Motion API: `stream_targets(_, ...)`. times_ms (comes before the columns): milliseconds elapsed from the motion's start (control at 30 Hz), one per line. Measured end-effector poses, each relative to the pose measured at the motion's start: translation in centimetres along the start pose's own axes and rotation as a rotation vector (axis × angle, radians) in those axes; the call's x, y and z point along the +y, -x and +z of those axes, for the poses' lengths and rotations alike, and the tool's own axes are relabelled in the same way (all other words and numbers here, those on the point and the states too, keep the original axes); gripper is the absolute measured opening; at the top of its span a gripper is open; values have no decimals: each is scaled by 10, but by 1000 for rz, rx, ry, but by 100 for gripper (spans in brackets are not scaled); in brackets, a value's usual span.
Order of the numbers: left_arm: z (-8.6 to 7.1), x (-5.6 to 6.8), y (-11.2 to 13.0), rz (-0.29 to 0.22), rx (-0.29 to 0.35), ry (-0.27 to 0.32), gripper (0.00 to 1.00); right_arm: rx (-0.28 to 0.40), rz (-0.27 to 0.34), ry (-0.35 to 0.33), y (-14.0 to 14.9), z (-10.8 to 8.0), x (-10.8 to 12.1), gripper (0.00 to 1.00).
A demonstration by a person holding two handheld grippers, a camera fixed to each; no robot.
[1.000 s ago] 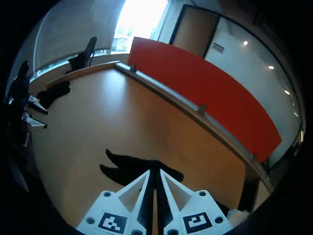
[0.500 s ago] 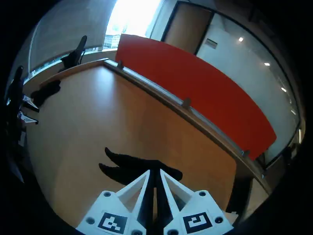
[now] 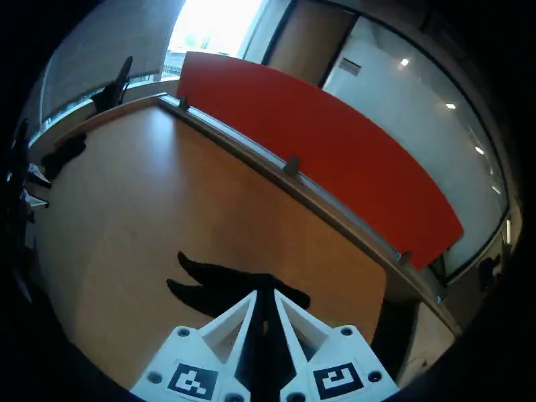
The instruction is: Fold towel
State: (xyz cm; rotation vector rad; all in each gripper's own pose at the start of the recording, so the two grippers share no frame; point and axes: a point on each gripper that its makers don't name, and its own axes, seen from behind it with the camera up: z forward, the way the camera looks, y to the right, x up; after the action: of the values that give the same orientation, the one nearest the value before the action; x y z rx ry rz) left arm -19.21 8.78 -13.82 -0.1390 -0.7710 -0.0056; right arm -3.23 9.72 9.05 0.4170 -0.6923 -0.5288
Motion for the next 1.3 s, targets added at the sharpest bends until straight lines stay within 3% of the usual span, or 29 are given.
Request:
stream_targets(600, 0, 1, -2, -2, -9, -23, 94, -69, 4, 60, 20, 13, 72, 5)
stream_targets(1067, 2, 8, -5, 5, -10, -20, 94, -95, 25, 69, 37, 14, 85, 5)
stream_targets(1300, 3, 11, -7, 12, -10, -14, 94, -111, 42, 74, 55, 3, 86, 5)
